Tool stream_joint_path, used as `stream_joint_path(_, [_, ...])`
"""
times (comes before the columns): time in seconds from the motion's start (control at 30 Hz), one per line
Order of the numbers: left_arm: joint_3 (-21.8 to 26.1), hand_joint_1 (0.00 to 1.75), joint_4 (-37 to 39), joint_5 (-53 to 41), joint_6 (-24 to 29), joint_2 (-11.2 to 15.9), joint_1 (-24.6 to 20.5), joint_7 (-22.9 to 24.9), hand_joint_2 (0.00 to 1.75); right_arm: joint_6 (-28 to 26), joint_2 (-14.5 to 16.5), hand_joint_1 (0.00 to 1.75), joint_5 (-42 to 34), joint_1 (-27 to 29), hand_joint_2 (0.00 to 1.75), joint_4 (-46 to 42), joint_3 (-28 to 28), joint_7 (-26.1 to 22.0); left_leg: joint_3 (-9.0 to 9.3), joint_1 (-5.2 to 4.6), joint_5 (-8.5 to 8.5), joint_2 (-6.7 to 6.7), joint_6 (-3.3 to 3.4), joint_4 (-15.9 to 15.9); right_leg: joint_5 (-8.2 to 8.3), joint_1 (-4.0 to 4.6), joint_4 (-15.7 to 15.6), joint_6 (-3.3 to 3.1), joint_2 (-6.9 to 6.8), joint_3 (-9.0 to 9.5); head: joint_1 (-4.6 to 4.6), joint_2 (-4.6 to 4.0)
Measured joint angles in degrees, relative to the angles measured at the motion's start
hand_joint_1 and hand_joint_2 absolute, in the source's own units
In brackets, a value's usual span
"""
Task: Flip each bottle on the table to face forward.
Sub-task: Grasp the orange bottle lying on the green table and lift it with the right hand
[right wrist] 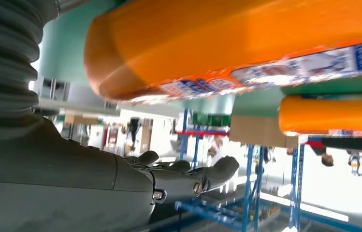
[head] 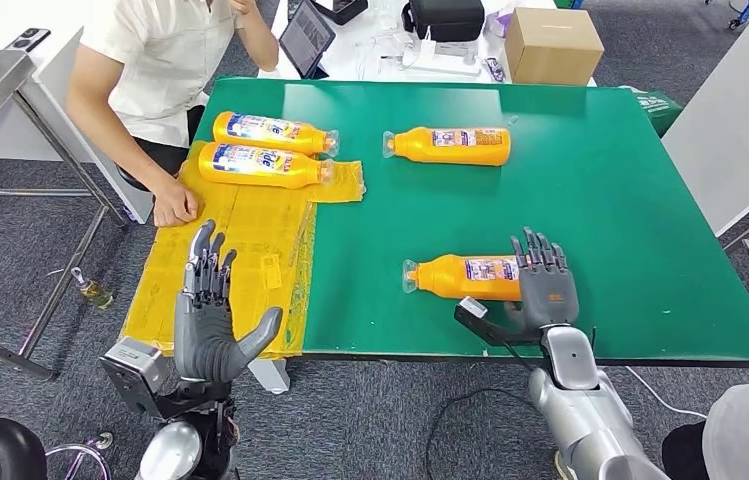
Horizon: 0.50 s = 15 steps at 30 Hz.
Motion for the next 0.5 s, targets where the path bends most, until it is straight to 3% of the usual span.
stream_joint_path(0.23, [-0.85, 0.0, 0.7, 0.35, -0.74, -0.02, -0.65, 0.77, 1.75, 5.64, -0.02, 0.0, -4.34, -3.29, 1.75, 4.67, 2.43, 0.04, 0.04, 0.0, 0.02, 0.02, 0.01, 0.0, 0.02, 0.0, 0.0, 0.0, 0.01, 0.02, 0.0, 0.0])
stream_joint_path(0.5, [-1.29, 0.0, 1.17, 0.36, -1.0, -0.02, -1.09, 1.22, 1.75, 8.16, -0.07, 0.0, -4.77, -5.56, 1.75, 7.47, 3.57, 1.53, 0.07, 0.0, 0.01, 0.05, 0.01, 0.0, 0.02, 0.0, 0.0, 0.0, 0.02, 0.02, 0.0, 0.0])
